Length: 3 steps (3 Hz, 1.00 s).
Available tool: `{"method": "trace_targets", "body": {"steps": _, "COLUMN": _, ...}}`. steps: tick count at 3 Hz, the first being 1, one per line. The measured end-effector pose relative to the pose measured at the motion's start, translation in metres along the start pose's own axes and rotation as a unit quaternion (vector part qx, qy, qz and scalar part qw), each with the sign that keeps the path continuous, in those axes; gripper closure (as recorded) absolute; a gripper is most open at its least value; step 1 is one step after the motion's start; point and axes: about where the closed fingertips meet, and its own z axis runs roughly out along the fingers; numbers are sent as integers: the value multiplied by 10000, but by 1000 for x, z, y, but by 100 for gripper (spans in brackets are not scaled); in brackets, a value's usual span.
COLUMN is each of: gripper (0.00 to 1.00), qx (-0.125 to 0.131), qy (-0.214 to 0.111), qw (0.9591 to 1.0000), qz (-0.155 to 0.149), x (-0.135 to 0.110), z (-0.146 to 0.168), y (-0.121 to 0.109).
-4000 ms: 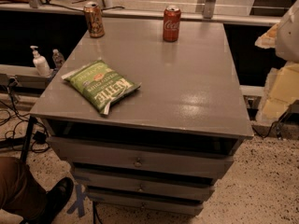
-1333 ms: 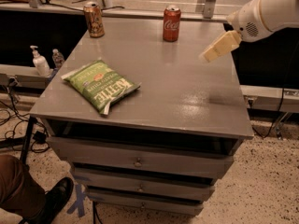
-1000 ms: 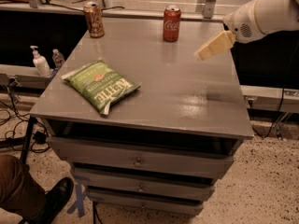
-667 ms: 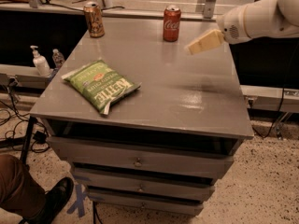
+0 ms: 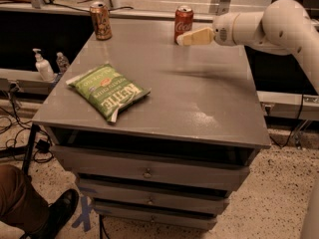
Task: Move coke can near green jalapeno chip bag
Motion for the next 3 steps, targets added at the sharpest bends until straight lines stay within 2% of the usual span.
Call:
{"method": "trace_targets", "body": {"steps": 1, "gripper": 0, "qx": 5, "qy": -152, "qw": 9999, "qz": 7, "x": 3, "z": 36, "y": -13}}
{"method": "trace_targets", "body": {"steps": 2, "gripper": 0, "qx": -9, "qy": -148, "qw": 9998, "qz": -122, "x": 7, "z": 67, "y": -23}}
{"method": "trace_targets", "body": {"steps": 3, "gripper": 0, "qx": 104, "qy": -134, "qw": 9997, "qz": -194, "x": 10, "z": 85, "y": -38}}
